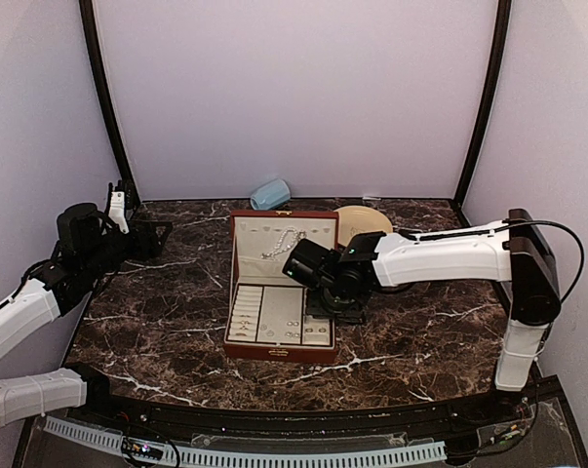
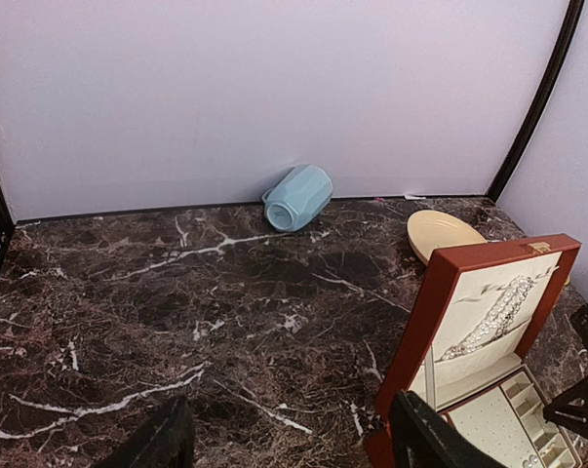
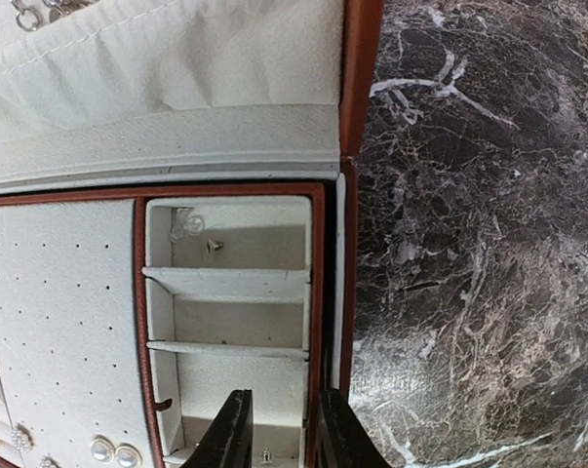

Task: Organize the mixed jewelry
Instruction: Place the compartment layer in the jewelry box.

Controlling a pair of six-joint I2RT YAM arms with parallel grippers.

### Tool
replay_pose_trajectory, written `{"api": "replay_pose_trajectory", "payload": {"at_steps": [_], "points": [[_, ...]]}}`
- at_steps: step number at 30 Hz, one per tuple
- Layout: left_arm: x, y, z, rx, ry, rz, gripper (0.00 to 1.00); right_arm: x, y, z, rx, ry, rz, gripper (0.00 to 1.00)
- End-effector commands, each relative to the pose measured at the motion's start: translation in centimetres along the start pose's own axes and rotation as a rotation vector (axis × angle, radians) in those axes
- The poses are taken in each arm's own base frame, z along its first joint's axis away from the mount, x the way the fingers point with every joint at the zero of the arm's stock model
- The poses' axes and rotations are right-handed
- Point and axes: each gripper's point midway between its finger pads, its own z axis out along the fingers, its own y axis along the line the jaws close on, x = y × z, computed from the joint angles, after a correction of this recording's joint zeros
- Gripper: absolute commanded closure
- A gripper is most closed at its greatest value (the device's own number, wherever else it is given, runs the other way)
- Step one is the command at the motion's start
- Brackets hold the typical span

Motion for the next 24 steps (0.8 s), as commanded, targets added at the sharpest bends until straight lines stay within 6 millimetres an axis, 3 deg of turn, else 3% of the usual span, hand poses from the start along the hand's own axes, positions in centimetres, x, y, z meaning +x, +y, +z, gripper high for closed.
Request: {"api": "replay_pose_trajectory", "payload": {"at_steps": [1,9,16,20,24], "points": [[-0.1,0.2,-0.3,-0.007,-0.001,0.001,0.29,-1.9,0.0,-2.1,-0.027,-0.071,0.021,0.69],[-0.4,0.1,-0.3,-0.003,-0.007,0.009,0.29,-5.0,-1.4,-6.7,-0.117,-0.201,-0.017,0.43],[-2.3,-2.1,-0.3,0.107,-0.042,0.032,0.26,-10.1,-3.0,-9.9,-0.429,-0.327,-0.028,0.05],[-2.8,-4.2,0.6,0.236,-0.052,-0.048,0.22,-13.2,-2.6,-11.6,-0.607,-0.404,-0.084,0.02],[-4.0,-6.9,2.3,0.396,-0.048,-0.104,0.22,-16.1,-1.9,-11.9,-0.715,-0.443,-0.147,0.02]]}}
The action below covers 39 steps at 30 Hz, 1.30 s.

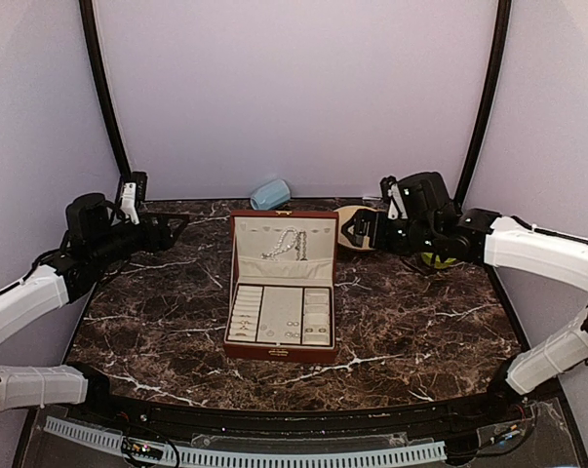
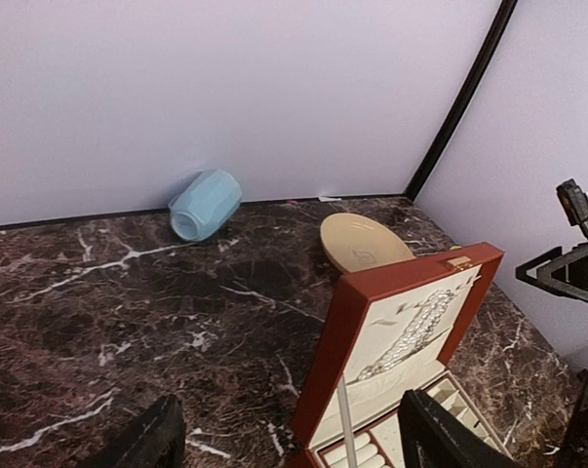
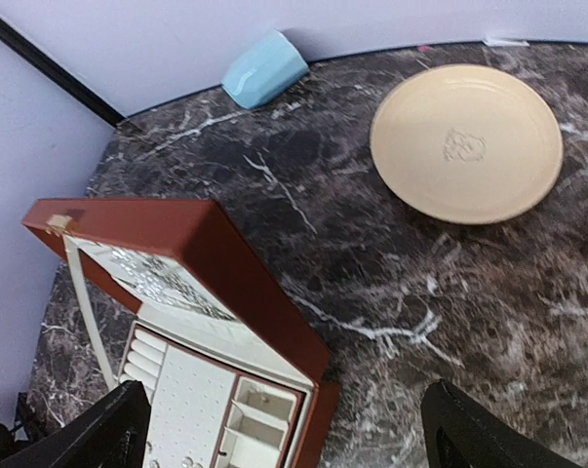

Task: Organize the mixed jewelry
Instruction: Place the compartment layer in the jewelry box, then close the lid of the jewelry box.

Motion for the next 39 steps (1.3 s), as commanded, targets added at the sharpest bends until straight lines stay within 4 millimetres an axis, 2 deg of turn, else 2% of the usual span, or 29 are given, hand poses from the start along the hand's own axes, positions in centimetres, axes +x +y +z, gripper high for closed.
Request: {"api": "replay_pose_trajectory", "payload": {"at_steps": [1,2,3,5,6,7,8,9,10,11,12,13,14,15,16,17,18,24,26,32,33,36,37,38,39], "points": [[-2.9,-4.2,2.2,0.252,-0.043,-0.066,0.22,-4.5,4.1,0.5,-0.277,-0.097,-0.117,0.02],[-3.9,-4.8,2.5,0.281,-0.055,-0.071,0.22,-4.9,4.4,0.9,-0.308,-0.099,-0.136,0.02],[-3.7,-5.2,3.4,0.317,-0.037,-0.097,0.22,-5.7,4.7,1.1,-0.327,-0.114,-0.15,0.01],[-5.0,-6.1,4.6,0.373,-0.046,-0.116,0.22,-6.8,4.8,1.8,-0.355,-0.121,-0.169,0.02],[-4.4,-5.8,5.8,0.38,-0.022,-0.133,0.22,-7.2,5.1,2.2,-0.371,-0.123,-0.178,0.01],[-5.1,-6.4,6.1,0.411,-0.028,-0.136,0.22,-7.5,5.3,2.5,-0.386,-0.124,-0.188,0.01],[-4.4,-6.2,7.2,0.415,-0.001,-0.15,0.22,-7.8,5.5,2.8,-0.4,-0.123,-0.197,0.01],[-5.2,-6.7,7.6,0.444,-0.003,-0.146,0.22,-8.0,5.7,3.2,-0.413,-0.12,-0.206,0.02],[-4.3,-6.6,8.7,0.453,0.029,-0.158,0.22,-8.1,5.9,3.5,-0.43,-0.117,-0.214,0.02],[-4.8,-7.2,9.1,0.487,0.034,-0.151,0.22,-8.2,6.1,3.7,-0.445,-0.114,-0.223,0.01],[-3.8,-7.1,10.2,0.496,0.069,-0.166,0.22,-8.2,6.4,4.1,-0.461,-0.105,-0.232,0.02],[-4.3,-7.8,10.5,0.533,0.078,-0.162,0.22,-8.0,6.4,4.7,-0.472,-0.088,-0.238,0.02],[-3.1,-7.7,11.5,0.546,0.115,-0.18,0.22,-7.9,6.5,5.0,-0.483,-0.077,-0.247,0.02],[-3.5,-8.3,11.7,0.583,0.122,-0.173,0.22,-7.7,6.6,5.4,-0.495,-0.062,-0.254,0.02],[-2.5,-8.5,12.5,0.599,0.151,-0.185,0.22,-7.6,6.9,5.6,-0.509,-0.05,-0.265,0.02],[-2.7,-9.1,12.6,0.637,0.157,-0.18,0.22,-7.3,7.1,5.8,-0.527,-0.033,-0.275,0.01],[-1.9,-9.4,13.0,0.654,0.177,-0.19,0.22,-7.0,7.3,6.1,-0.542,-0.013,-0.282,0.01],[-0.5,-11.7,12.6,0.769,0.229,-0.153,0.22,-5.9,7.1,6.9,-0.53,0.07,-0.271,0.02],[0.2,-12.0,12.1,0.782,0.258,-0.144,0.22,-4.6,8.0,5.9,-0.616,0.116,-0.325,0.03],[2.4,-12.4,9.8,0.778,0.322,-0.134,0.22,-1.9,8.0,4.4,-0.653,0.197,-0.312,0.06],[2.2,-12.6,9.3,0.782,0.32,-0.127,0.22,-1.4,8.1,4.0,-0.659,0.206,-0.309,0.06],[4.0,-12.7,7.9,0.779,0.373,-0.133,0.22,-0.1,8.6,2.6,-0.675,0.234,-0.306,0.06],[3.9,-13.0,7.3,0.785,0.371,-0.125,0.22,0.5,8.8,2.2,-0.68,0.246,-0.303,0.06],[4.9,-12.9,6.8,0.781,0.396,-0.133,0.22,1.0,9.1,1.7,-0.688,0.257,-0.302,0.06],[4.8,-13.3,6.2,0.788,0.394,-0.126,0.22,1.7,9.3,1.3,-0.696,0.272,-0.297,0.06]]}}
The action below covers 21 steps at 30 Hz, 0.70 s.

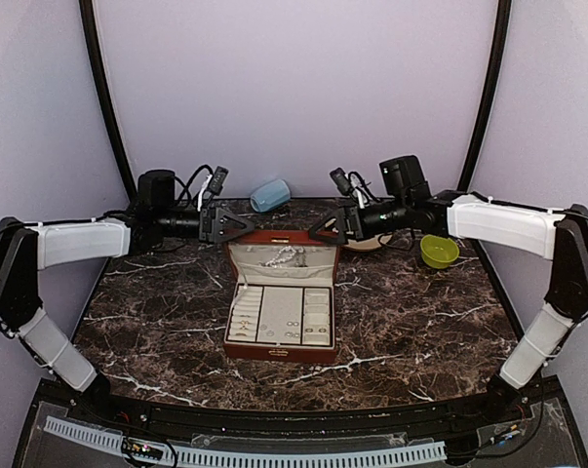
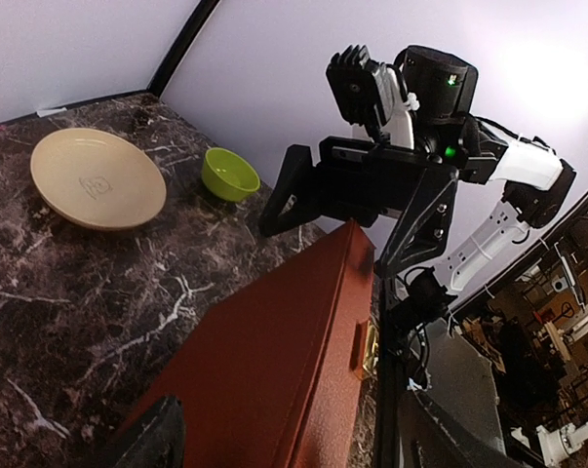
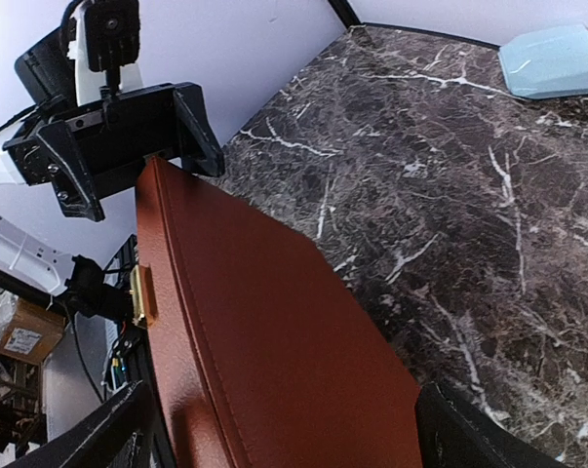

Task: Organize the mixed jewelry
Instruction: Close the lid of the jewelry box.

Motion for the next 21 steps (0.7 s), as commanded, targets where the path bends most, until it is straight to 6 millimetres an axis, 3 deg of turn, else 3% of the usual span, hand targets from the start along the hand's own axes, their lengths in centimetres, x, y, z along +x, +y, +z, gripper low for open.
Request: {"api": "replay_pose_trajectory", "payload": {"at_steps": [1,7,8,9,12,15,21], "points": [[3.4,-2.7,-1.1,0.038,0.078,-0.011,0.22,2.0,4.0,-0.7,-0.083,0.037,-0.006,0.06],[7.7,-4.3,-2.6,0.031,0.163,-0.066,0.22,6.3,6.6,-0.1,-0.085,0.12,0.033,0.08],[7.6,-4.8,-3.0,0.017,0.156,-0.034,0.22,6.7,6.9,-0.1,-0.07,0.123,0.039,0.09],[8.5,-4.7,-3.4,-0.006,0.174,-0.055,0.22,7.0,7.0,-0.2,-0.048,0.115,0.042,0.09],[8.5,-4.9,-5.0,-0.113,0.141,-0.006,0.24,6.9,6.8,-0.6,0.032,0.045,0.084,0.14],[7.8,-5.2,-6.3,-0.213,0.089,0.043,0.34,7.3,7.0,-0.4,0.093,-0.01,0.146,0.2],[11.1,-5.4,-5.4,-0.3,0.124,0.009,0.51,11.1,7.4,2.4,0.163,0.031,0.24,0.41]]}}
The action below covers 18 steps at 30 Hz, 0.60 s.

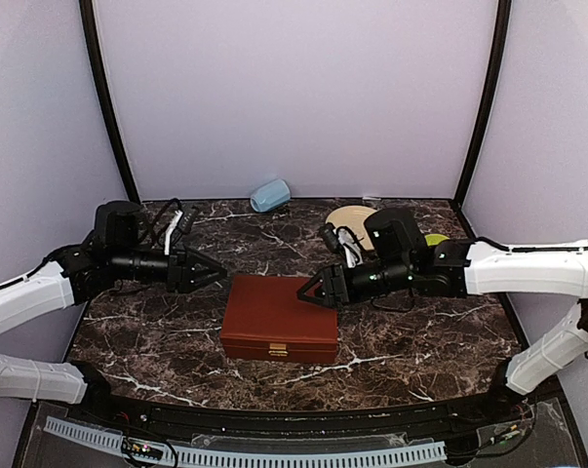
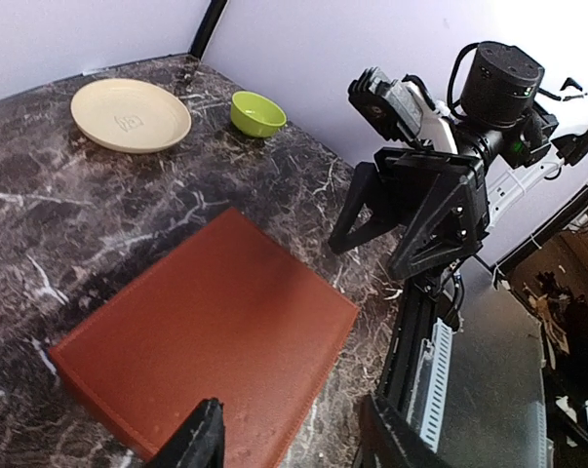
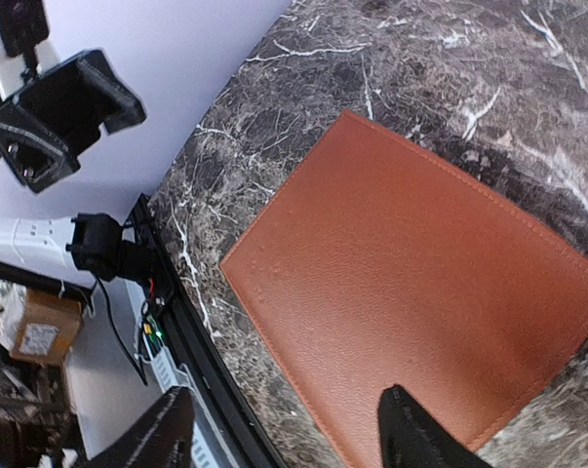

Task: Organize the mixed jewelry
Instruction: Close the lid of the jewelry box.

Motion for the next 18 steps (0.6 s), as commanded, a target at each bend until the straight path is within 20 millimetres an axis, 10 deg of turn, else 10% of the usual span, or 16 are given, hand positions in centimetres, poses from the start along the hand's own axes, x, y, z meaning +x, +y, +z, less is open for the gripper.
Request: {"api": "replay_pose_trajectory", "payload": {"at_steps": [1,18], "points": [[4.3,1.4,1.3,-0.113,0.082,-0.087,0.54,1.2,-0.7,2.4,0.079,-0.03,0.095,0.44],[14.6,0.8,6.8,-0.131,0.374,-0.087,0.7,8.1,-2.5,6.1,0.151,0.14,0.163,0.61]]}}
